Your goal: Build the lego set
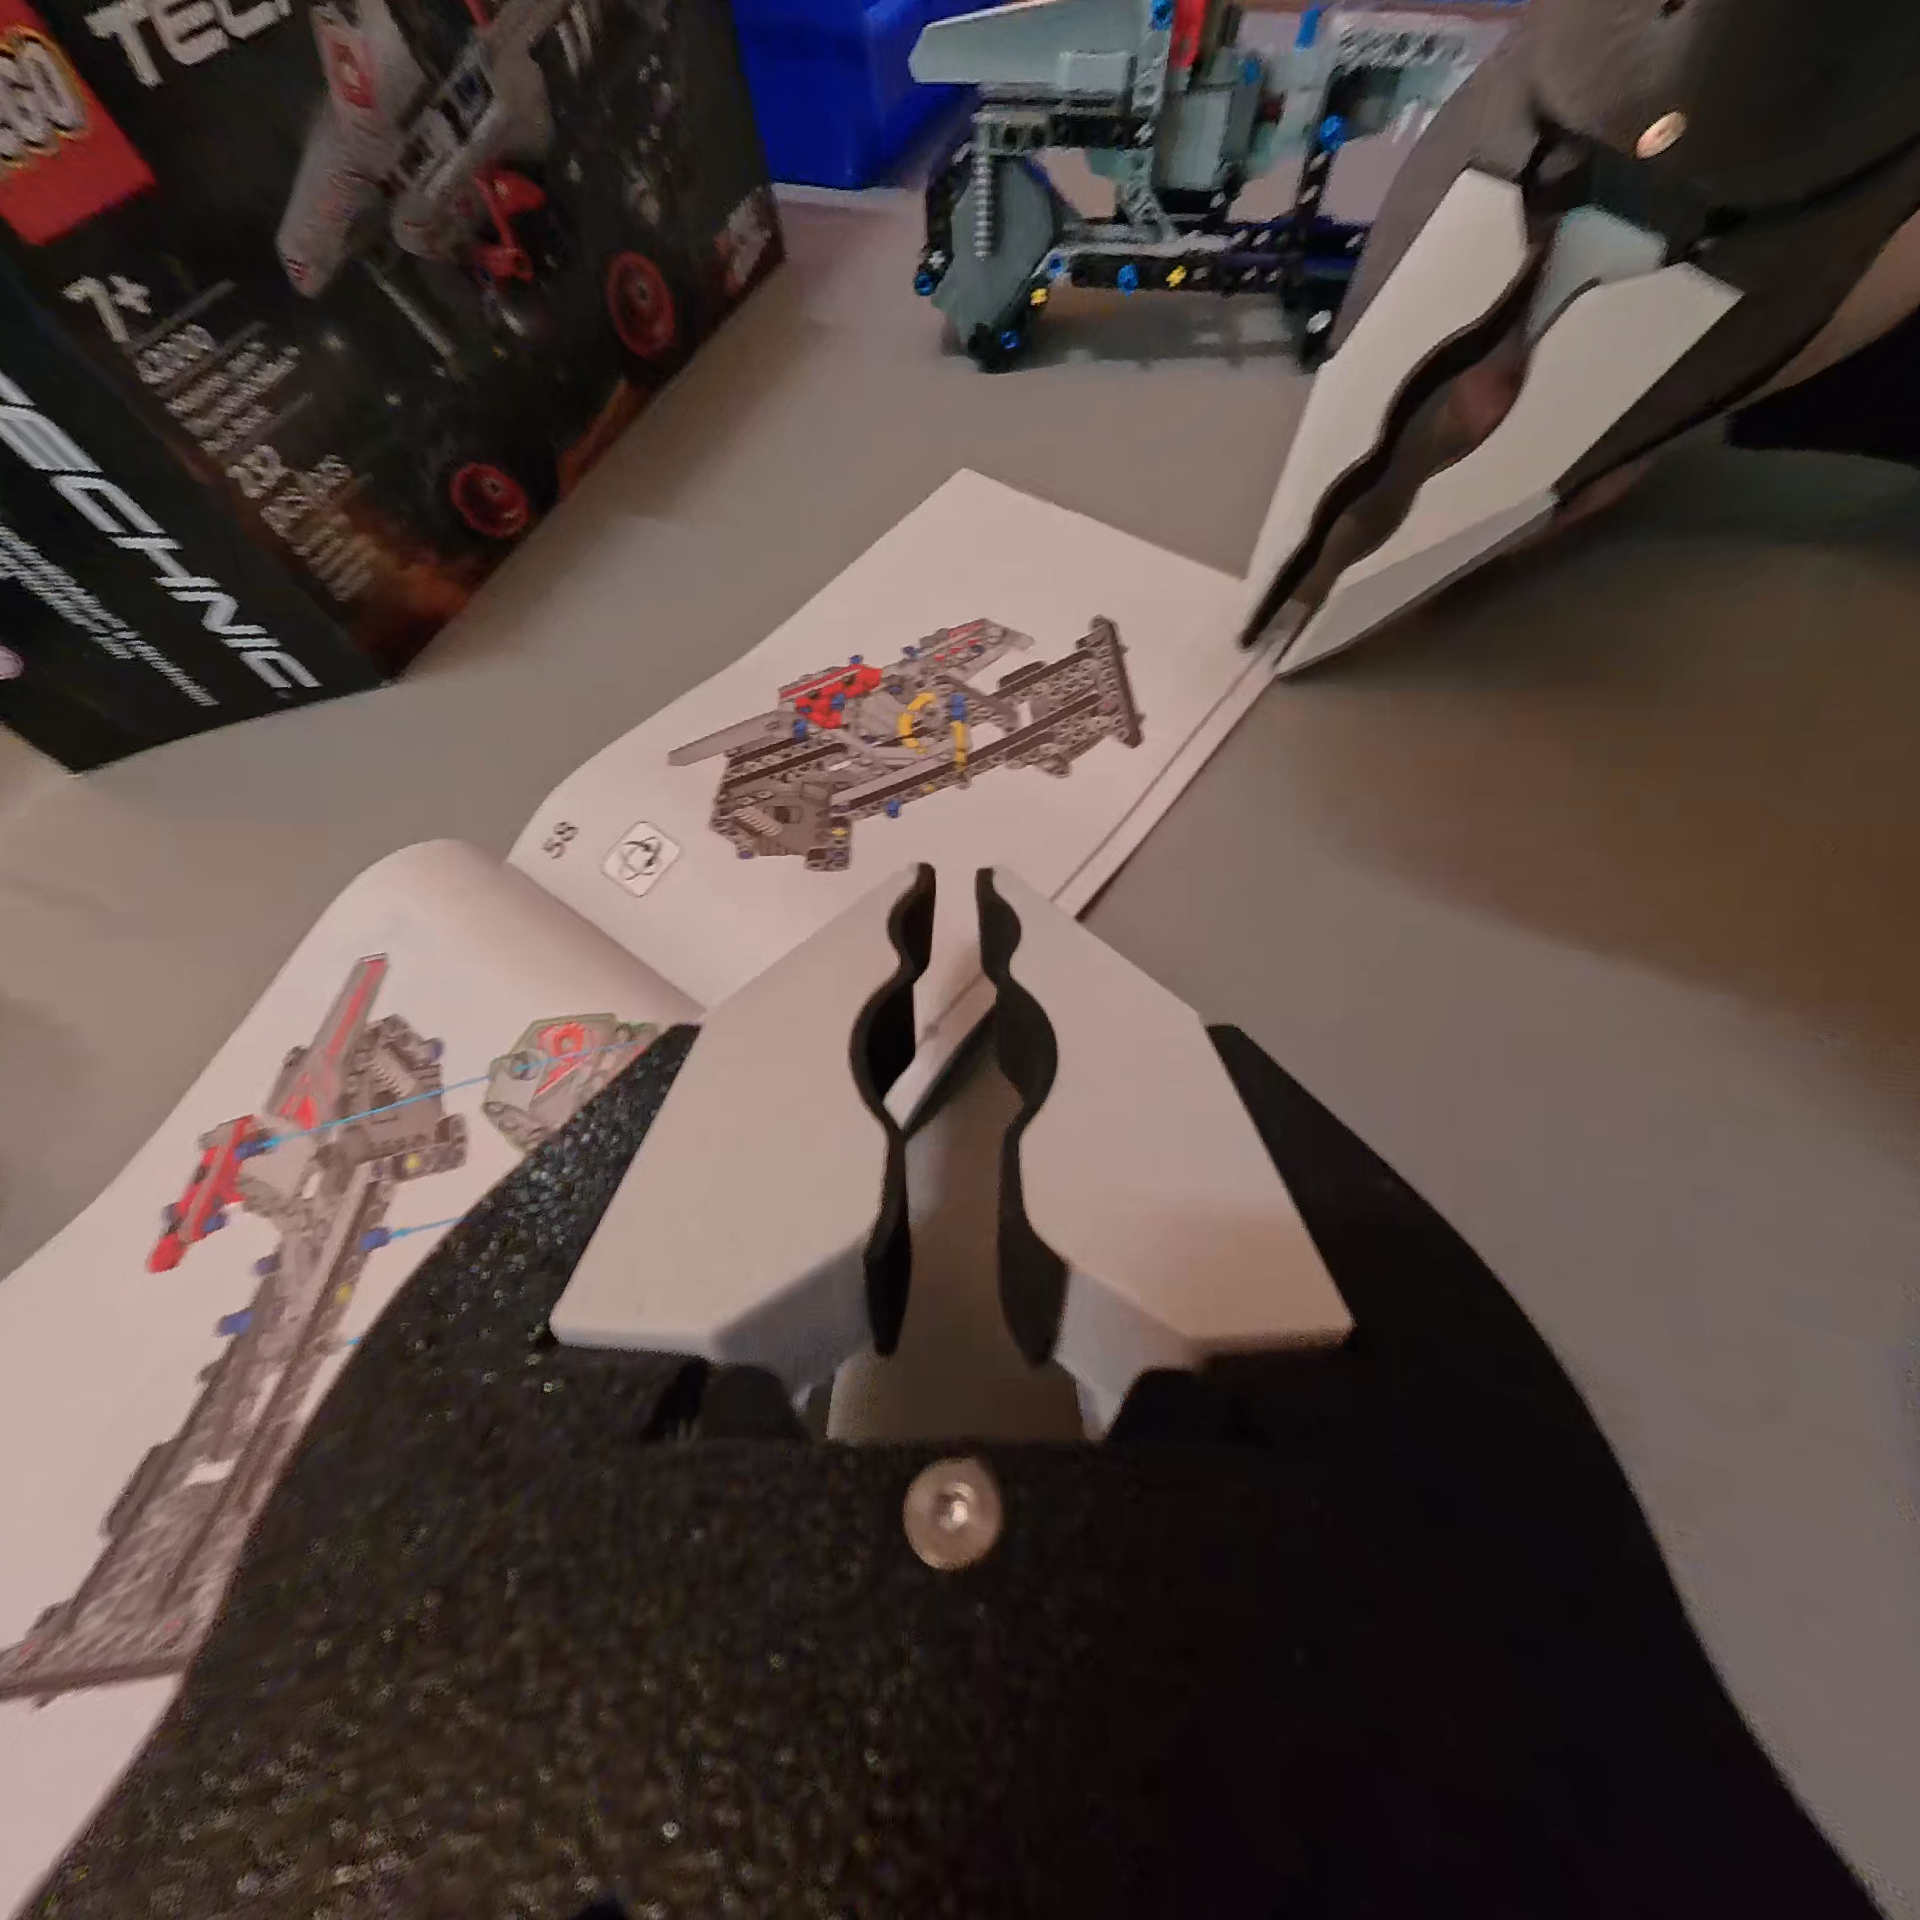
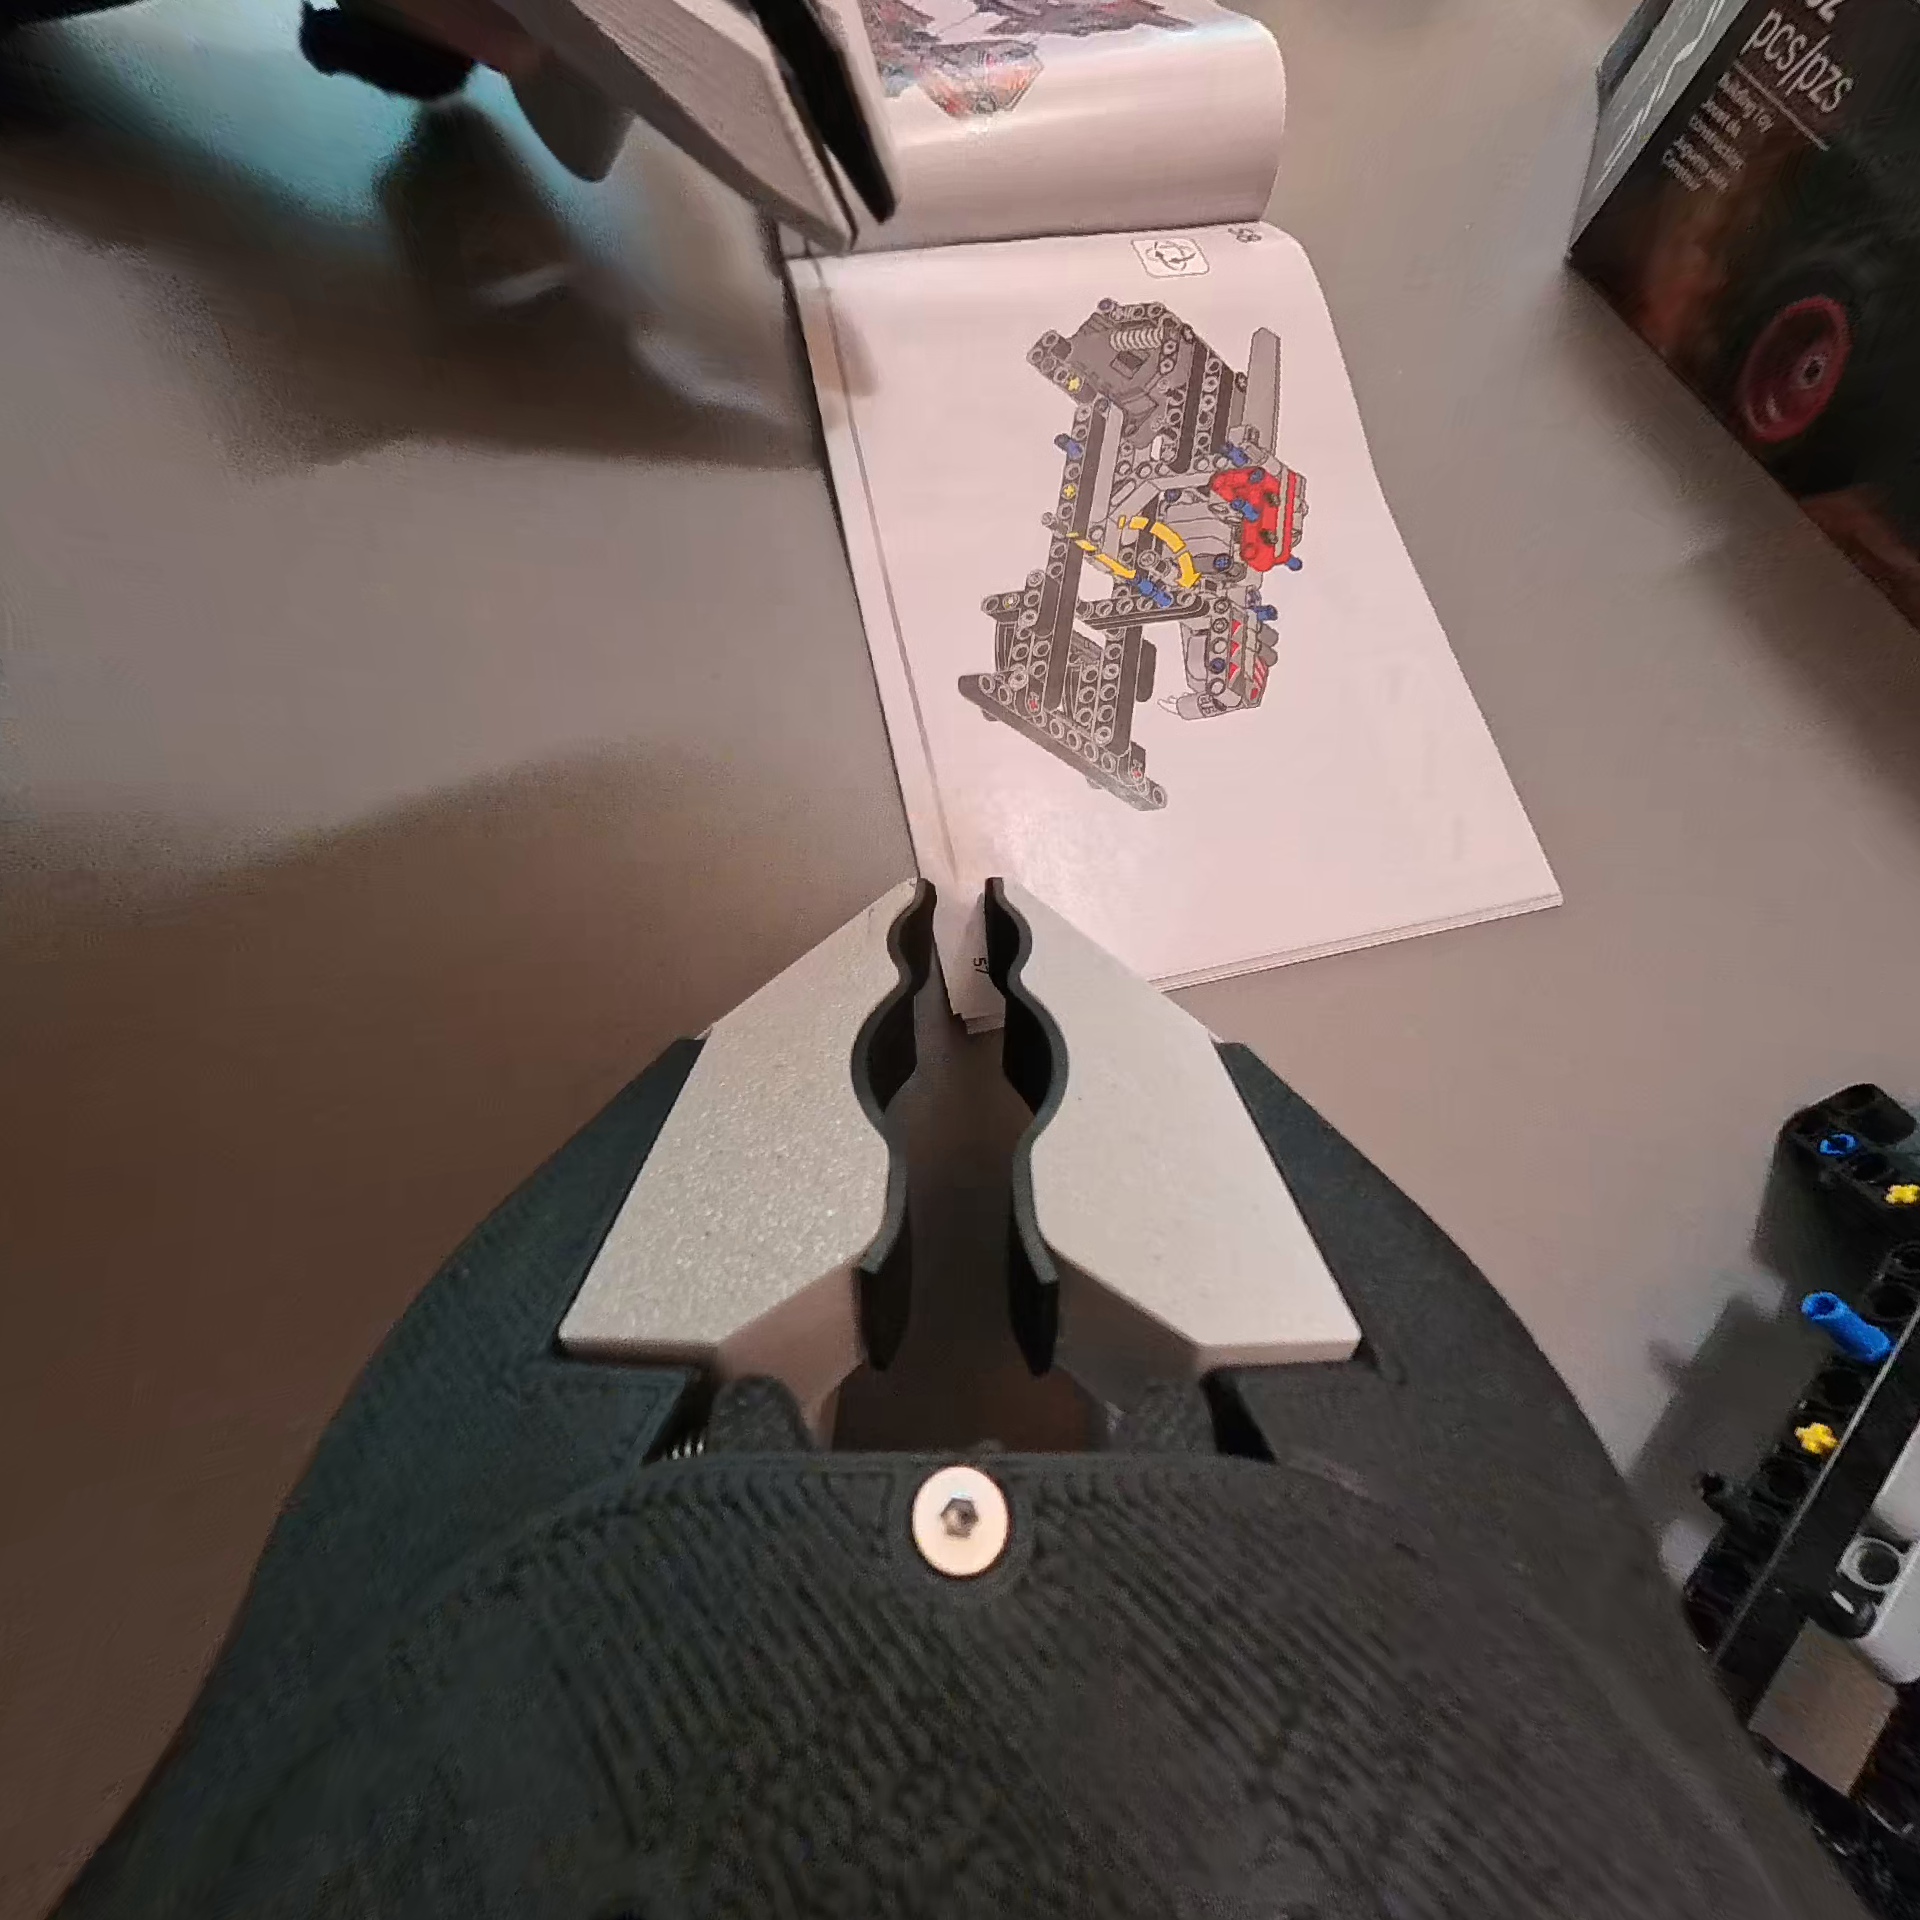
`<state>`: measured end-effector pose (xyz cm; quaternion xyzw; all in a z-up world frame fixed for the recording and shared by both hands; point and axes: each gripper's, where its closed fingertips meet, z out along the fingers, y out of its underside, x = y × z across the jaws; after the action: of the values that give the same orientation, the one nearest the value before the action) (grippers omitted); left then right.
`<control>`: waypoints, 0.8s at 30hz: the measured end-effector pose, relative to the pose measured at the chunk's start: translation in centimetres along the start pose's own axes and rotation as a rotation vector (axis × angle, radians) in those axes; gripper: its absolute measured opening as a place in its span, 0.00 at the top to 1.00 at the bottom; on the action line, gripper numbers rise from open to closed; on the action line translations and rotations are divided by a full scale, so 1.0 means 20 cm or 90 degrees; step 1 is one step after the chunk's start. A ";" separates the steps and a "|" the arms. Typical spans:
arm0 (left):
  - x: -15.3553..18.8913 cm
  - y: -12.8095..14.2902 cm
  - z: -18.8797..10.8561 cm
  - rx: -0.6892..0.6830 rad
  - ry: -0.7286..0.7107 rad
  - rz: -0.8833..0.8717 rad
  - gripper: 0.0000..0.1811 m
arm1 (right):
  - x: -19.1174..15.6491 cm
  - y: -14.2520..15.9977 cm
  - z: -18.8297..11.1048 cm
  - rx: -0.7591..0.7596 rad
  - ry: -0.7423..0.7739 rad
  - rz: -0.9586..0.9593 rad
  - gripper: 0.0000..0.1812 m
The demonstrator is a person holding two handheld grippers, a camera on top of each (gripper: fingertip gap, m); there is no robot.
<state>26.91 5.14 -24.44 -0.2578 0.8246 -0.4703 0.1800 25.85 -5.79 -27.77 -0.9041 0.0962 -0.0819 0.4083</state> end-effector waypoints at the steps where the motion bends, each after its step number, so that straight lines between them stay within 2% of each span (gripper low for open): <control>1: -0.02 0.01 0.00 -0.007 -0.020 0.014 0.98 | 0.00 0.00 0.00 0.000 -0.001 0.001 0.95; 8: -0.08 0.06 0.01 -0.039 -0.080 0.050 1.00 | 0.01 0.00 0.01 0.000 0.003 -0.009 0.95; 24: -0.08 0.09 0.03 -0.071 -0.087 0.081 1.00 | 0.01 0.00 0.00 0.002 -0.030 0.029 0.95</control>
<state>28.03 6.43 -26.28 -0.2460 0.8499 -0.3927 0.2510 26.01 -5.79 -27.74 -0.9028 0.1072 -0.0515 0.4134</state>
